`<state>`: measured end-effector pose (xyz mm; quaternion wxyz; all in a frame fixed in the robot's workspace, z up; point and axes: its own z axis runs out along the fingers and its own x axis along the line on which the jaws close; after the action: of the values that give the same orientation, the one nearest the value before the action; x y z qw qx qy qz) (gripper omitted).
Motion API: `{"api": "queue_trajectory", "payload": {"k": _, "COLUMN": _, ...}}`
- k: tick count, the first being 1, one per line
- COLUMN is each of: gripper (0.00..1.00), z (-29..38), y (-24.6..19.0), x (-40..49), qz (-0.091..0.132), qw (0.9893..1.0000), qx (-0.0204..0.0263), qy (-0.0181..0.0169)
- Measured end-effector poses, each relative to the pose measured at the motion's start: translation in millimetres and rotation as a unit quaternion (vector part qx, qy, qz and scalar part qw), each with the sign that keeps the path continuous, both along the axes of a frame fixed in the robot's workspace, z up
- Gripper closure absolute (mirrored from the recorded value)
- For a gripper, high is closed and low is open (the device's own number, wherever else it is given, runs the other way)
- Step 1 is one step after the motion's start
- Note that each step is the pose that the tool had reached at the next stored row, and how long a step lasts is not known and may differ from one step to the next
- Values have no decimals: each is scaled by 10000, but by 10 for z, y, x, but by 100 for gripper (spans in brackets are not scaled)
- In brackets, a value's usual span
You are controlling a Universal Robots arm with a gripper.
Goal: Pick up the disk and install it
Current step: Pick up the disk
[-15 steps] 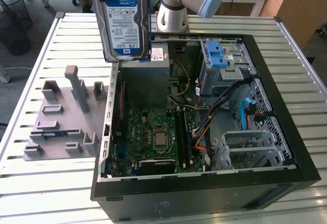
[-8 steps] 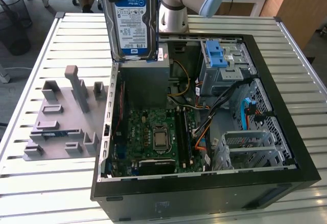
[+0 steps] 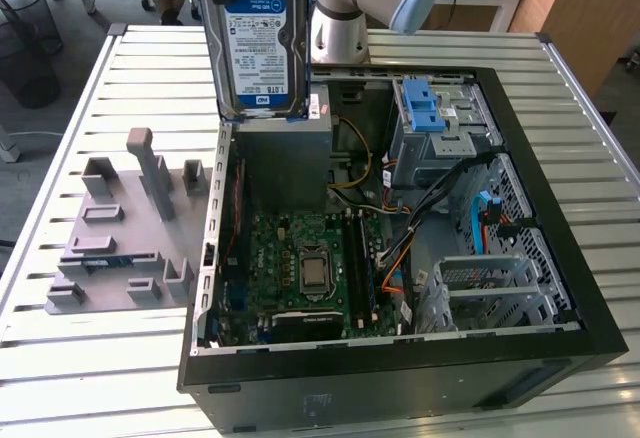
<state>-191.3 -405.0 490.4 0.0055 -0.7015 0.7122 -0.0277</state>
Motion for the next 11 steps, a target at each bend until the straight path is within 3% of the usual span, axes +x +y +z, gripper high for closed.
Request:
{"api": "queue_trajectory", "payload": {"k": 6, "gripper": 64, "z": 0, "y": 0, "x": 6, "qz": 1, "qw": 10000, "qx": 0, "qy": 0}}
{"api": "queue_trajectory", "payload": {"k": 11, "gripper": 64, "z": -1, "y": 0, "x": 93, "qz": 0, "qw": 10000, "qx": 0, "qy": 0}}
